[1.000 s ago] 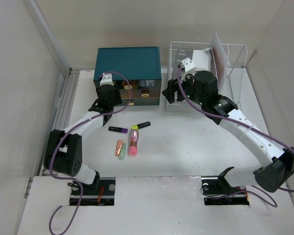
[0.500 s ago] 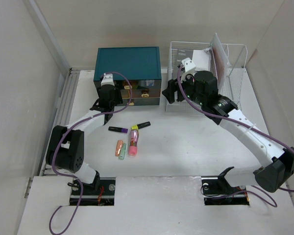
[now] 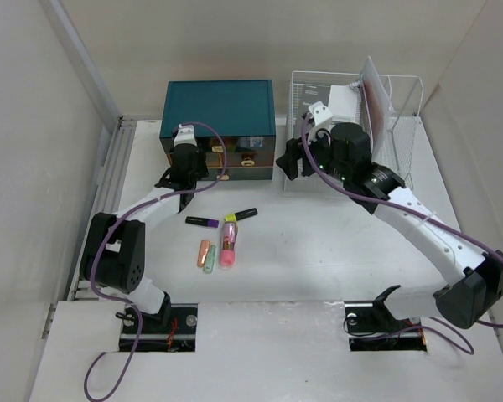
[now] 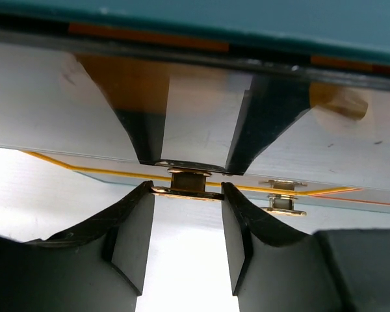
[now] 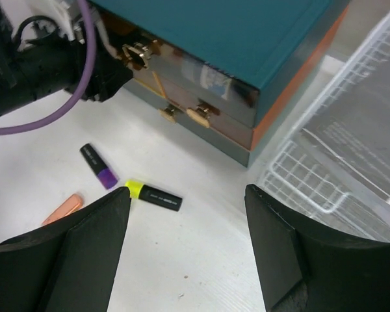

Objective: Organize the desk

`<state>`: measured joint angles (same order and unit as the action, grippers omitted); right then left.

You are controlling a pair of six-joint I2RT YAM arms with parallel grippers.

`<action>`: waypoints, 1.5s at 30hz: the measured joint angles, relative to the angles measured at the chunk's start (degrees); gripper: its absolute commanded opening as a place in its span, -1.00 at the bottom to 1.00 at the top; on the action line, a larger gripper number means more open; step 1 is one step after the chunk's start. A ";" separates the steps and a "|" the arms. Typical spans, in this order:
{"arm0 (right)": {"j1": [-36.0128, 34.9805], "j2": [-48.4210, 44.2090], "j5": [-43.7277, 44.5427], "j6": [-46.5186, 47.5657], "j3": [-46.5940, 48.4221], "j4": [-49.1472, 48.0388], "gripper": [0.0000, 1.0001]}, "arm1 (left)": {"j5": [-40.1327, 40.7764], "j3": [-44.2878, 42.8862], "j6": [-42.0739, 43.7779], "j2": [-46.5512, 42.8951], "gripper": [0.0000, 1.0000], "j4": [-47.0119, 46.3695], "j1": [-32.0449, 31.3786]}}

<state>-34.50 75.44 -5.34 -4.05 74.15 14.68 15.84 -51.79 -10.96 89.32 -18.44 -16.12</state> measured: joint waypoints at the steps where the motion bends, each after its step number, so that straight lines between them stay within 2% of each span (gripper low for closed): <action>1: 0.00 0.09 -0.90 0.17 -0.22 -0.02 0.52 | 0.00 0.00 0.00 -0.04 -1.00 0.02 0.00; 4: 0.04 0.94 -5.77 2.16 -1.03 -0.13 0.61 | -0.26 0.02 -0.02 -0.42 -1.00 0.48 0.04; 6: 0.33 2.69 -14.58 6.45 -1.03 0.07 0.61 | -0.52 0.70 0.00 -1.20 -1.00 0.68 0.07; 9: -0.50 8.13 -27.21 17.88 0.22 4.85 0.61 | -0.50 2.23 -0.02 -3.43 -1.00 1.77 -0.57; 10: -1.22 10.49 -29.86 22.64 1.18 7.96 0.51 | -0.35 2.62 -0.09 -4.13 -1.00 2.38 -0.87; 15: -5.81 22.43 -37.38 47.50 5.25 22.93 0.47 | 0.20 3.56 -1.11 -6.69 -1.00 4.46 -1.53; 19: -8.07 24.79 -35.85 62.45 5.25 28.52 0.47 | -0.04 4.20 -2.05 -8.33 -1.00 5.92 -1.55; 25: -10.97 24.57 -30.38 76.17 5.25 26.75 0.50 | -0.44 4.63 -3.21 -9.97 -1.00 8.28 -1.77; 36: -19.45 25.03 -21.16 88.80 5.33 19.50 0.50 | -1.25 6.01 -4.76 -12.72 -1.00 10.95 -1.92; 45: -22.60 31.10 -13.09 97.79 5.73 17.68 0.50 | -1.75 6.16 -5.31 -13.42 -1.00 12.28 -1.90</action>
<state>-57.10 106.54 -18.44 93.73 79.88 32.36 14.09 -45.63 -16.27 75.90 -6.15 -18.02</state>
